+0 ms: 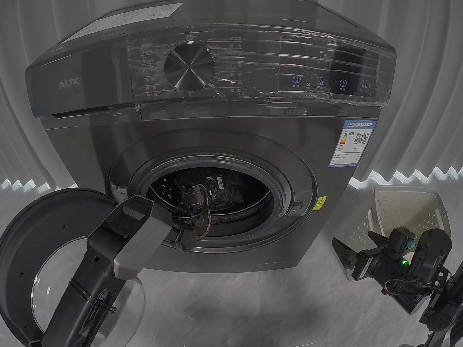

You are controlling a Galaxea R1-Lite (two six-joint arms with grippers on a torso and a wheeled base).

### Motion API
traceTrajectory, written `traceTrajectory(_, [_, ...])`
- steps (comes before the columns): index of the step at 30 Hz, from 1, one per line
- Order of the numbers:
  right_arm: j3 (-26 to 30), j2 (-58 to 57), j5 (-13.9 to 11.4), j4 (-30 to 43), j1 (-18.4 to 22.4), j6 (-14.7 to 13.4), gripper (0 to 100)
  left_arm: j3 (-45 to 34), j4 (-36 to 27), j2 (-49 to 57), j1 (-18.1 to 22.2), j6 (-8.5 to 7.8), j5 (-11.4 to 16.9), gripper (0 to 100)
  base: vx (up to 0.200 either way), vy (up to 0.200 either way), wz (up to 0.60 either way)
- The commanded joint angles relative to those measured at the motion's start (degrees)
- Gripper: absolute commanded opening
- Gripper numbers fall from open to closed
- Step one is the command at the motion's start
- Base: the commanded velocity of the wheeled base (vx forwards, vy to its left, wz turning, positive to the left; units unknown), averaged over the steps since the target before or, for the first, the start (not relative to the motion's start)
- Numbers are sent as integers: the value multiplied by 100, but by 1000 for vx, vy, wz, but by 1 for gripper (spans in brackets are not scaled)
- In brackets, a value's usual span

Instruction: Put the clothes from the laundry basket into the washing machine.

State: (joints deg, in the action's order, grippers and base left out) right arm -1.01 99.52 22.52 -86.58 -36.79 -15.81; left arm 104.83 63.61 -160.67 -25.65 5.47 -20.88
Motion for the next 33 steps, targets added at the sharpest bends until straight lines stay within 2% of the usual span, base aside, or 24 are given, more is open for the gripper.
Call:
traceTrajectory(1, [101,6,-2,1,-3,-1,100,170,-7,-193,51,-2,-4,0,0,0,0])
traceTrajectory(9, [101,-3,-2,1,-3,-1,100,99,-7,-149,34,-2,-4,0,0,0,0])
traceTrajectory(10, [101,-3,-2,1,-3,-10,100,99,-7,-149,34,-2,-4,100,0,0,0])
traceTrajectory(15, [101,-3,-2,1,-3,-10,100,-252,64,141,-81,50,-12,100,0,0,0])
traceTrajectory(21, [101,-3,7,1,-3,-1,100,-2107,108,1425,-415,173,-12,100,0,0,0])
traceTrajectory(29, [101,-56,7,1,-39,8,100,-5060,890,3279,-1012,173,-65,100,0,0,0])
traceTrajectory(33, [101,-56,7,1,-39,-1,100,-6194,1083,4105,-1232,182,-83,100,0,0,0])
